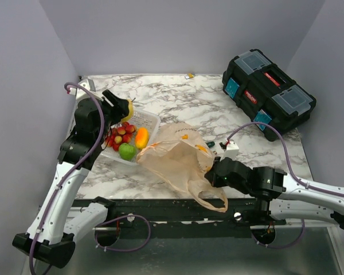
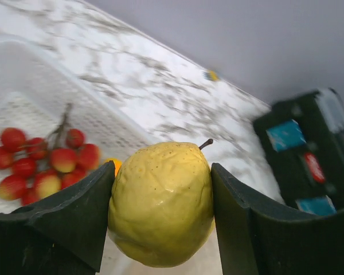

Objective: Take the fake fruits out of the plastic bag
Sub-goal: Place the fake fruit in the bin.

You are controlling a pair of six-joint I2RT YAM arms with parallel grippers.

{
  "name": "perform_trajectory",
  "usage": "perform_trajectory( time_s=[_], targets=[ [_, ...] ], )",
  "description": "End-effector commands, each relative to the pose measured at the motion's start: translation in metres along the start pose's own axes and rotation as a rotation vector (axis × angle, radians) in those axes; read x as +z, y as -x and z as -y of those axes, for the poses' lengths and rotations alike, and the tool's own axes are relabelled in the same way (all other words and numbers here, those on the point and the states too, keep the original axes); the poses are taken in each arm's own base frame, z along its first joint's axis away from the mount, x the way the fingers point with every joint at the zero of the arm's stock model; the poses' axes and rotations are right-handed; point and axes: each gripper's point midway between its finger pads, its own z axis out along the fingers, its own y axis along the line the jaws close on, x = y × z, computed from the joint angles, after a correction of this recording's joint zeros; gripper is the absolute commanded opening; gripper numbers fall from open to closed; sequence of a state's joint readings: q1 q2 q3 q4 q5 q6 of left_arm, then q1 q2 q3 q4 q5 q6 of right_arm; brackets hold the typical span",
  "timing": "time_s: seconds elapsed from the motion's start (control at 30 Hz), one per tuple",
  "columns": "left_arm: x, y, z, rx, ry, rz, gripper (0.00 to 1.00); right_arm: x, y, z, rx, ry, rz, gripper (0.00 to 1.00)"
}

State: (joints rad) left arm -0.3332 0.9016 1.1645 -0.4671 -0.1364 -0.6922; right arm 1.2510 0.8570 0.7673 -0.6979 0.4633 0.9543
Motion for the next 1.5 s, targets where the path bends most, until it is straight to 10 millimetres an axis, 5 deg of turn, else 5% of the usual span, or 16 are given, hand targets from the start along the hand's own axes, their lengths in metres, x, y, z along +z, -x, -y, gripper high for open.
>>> perform_trajectory(
  time_s=[0.0,0.27,0.53,0.7,0.8,0.93,1.2,1.33,1.47],
  targets=[
    [-0.011,0.029,-0.101,0.035,0.521,0.226,0.00,-0.002,-0.002,0.010,0.024,-0.019,0.018,0.01],
    [0.019,0.010,-0.142,0.117,0.642,0.179,0.03,0.001,0.002,0.005,0.007,-0.017,0.024,0.01],
    [0.052,-0.015,-0.182,0.004,0.695,0.044,0.00,0.004,-0.001,0.003,0.004,-0.005,0.022,0.01],
    [0.073,-0.029,-0.188,-0.256,0.726,-0.077,0.00,-0.001,0.000,0.004,0.001,0.004,0.020,0.01],
    [0.082,-0.027,-0.208,-0.356,0.831,-0.083,0.00,-0.005,0.002,0.008,0.008,0.001,0.027,0.01],
    [0.102,-0.025,-0.230,-0.372,0.938,-0.086,0.00,-0.010,0.005,0.009,0.027,0.012,0.039,0.01],
    [0.132,-0.056,-0.256,-0.495,1.025,-0.272,0.00,-0.018,0.006,0.017,0.056,0.002,0.046,0.01],
    [0.125,-0.066,-0.268,-0.537,1.088,-0.280,0.09,-0.018,0.009,0.015,0.053,0.004,0.055,0.01],
    [0.125,-0.069,-0.276,-0.546,1.094,-0.277,0.35,-0.016,0.011,0.010,0.032,-0.005,0.050,0.01]
  ],
)
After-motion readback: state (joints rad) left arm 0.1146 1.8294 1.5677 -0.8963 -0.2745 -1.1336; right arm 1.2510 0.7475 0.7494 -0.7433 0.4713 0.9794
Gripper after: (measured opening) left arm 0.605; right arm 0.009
